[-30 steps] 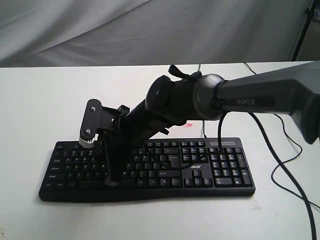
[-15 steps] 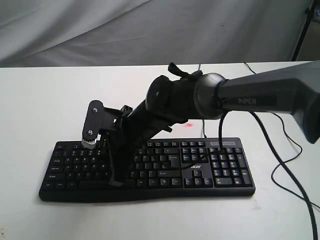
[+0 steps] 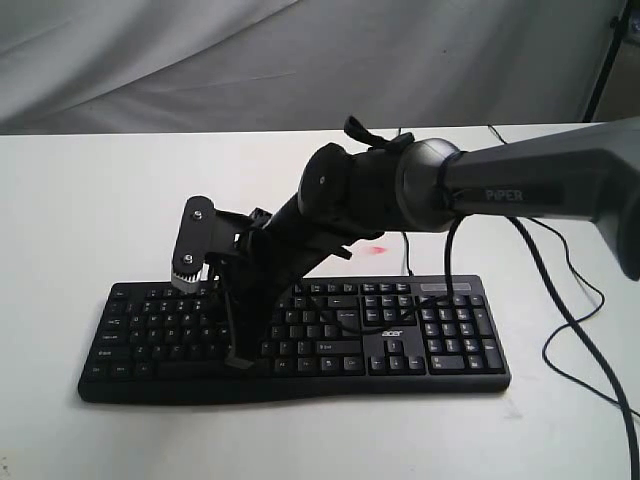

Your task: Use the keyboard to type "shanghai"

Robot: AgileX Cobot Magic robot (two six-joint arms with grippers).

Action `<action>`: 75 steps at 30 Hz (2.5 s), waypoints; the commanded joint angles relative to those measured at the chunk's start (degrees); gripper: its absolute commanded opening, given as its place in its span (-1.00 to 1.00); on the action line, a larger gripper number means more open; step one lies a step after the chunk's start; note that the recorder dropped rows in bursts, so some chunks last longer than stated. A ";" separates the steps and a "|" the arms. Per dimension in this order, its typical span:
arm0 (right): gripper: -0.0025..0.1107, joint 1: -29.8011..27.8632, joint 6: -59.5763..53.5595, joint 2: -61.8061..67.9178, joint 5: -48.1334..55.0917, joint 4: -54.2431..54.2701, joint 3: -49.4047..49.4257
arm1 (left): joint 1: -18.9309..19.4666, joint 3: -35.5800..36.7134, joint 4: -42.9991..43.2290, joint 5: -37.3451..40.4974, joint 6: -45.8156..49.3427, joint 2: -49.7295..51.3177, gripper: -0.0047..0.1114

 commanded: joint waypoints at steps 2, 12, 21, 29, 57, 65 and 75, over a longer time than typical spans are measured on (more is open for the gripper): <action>-0.96 -0.33 0.39 -0.83 0.52 0.05 -0.04 | -0.22 0.29 -0.03 -0.16 -0.16 0.18 -0.91; -0.96 -0.33 0.49 -0.69 1.67 0.05 -0.04 | -0.22 0.29 -0.03 -0.16 -0.16 0.18 -0.91; -0.96 -0.33 -0.57 0.19 1.22 1.53 -0.04 | -0.22 0.29 -0.03 -0.16 -0.16 0.18 -0.91; -0.96 -0.33 -0.57 0.19 1.22 1.53 -0.04 | -0.22 0.29 -0.03 -0.16 -0.16 0.18 -0.91; -0.96 -0.33 -2.35 2.97 0.81 2.42 -0.04 | -0.22 0.29 -0.03 -0.16 -0.16 0.18 -0.91; -0.96 -0.33 -2.01 0.56 1.66 1.13 -0.04 | -0.22 0.29 -0.03 -0.16 -0.16 0.18 -0.91; -0.96 -0.33 -0.50 -0.74 1.76 1.13 -0.04 | -0.22 0.29 -0.03 -0.16 -0.16 0.18 -0.91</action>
